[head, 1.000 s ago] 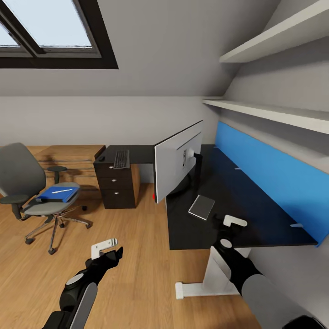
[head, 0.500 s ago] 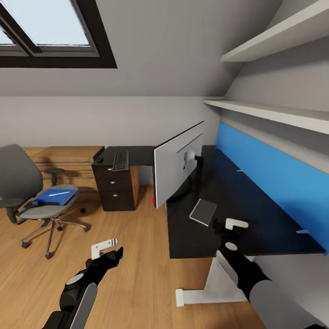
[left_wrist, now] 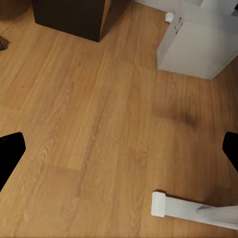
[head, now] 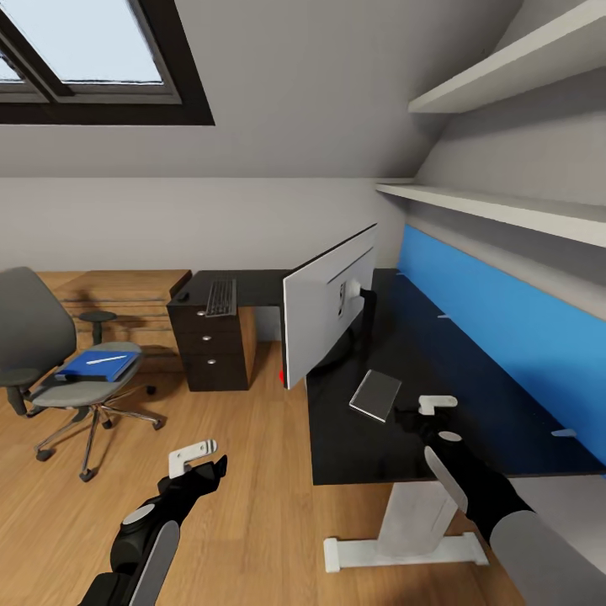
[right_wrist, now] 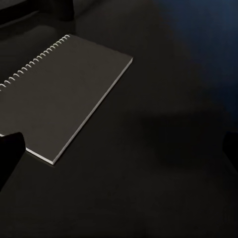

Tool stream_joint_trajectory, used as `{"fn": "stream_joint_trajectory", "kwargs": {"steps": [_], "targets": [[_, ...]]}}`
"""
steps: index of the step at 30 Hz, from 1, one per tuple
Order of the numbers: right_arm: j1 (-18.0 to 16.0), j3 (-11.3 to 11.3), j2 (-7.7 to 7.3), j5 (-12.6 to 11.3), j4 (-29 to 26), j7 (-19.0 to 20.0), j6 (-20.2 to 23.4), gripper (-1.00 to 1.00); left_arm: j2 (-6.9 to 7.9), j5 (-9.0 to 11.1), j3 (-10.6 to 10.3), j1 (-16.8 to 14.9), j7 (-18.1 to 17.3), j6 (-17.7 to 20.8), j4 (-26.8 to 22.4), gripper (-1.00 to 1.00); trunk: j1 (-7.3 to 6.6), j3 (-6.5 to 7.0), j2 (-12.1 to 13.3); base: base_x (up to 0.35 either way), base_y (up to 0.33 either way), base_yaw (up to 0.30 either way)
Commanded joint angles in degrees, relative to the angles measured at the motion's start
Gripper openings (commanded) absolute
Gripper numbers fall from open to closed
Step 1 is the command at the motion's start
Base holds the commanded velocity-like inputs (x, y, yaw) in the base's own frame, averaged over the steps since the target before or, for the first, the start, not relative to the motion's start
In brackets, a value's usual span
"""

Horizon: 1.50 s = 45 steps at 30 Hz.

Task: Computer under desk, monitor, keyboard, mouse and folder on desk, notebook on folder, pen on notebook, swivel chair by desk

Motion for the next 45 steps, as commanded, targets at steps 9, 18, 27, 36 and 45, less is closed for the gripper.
{"fn": "stream_joint_trajectory", "kwargs": {"steps": [9,18,27,36,45], "targets": [[-0.1,0.3,-0.22,-0.4,-0.4,-0.4,0.3,1.0,0.0,0.6,-0.1,0.0,0.5,0.2,-0.1,1.0,0.0,-0.07,0.0,0.005,0.0,0.0],[-0.1,0.6,0.04,-0.3,0.2,-0.3,0.3,1.0,0.08,0.5,0.0,0.0,0.5,0.2,-0.1,1.0,0.0,-0.07,0.0,0.282,0.0,0.0],[-0.1,0.8,1.57,-0.1,0.4,-0.3,0.0,1.0,0.08,0.5,0.1,0.0,0.5,0.2,-0.1,1.0,0.0,-0.07,0.0,0.213,0.0,0.0],[-0.1,0.6,2.29,0.0,0.1,-0.6,0.0,1.0,0.1,0.5,0.1,0.0,0.5,0.1,-0.2,1.0,0.0,-0.07,0.0,0.08,0.0,0.0],[-0.1,0.9,2.43,0.0,-1.6,-0.7,-0.1,1.0,0.15,0.5,0.3,0.0,0.5,0.1,-0.3,1.0,0.0,-0.07,0.0,0.115,0.0,0.0]]}}
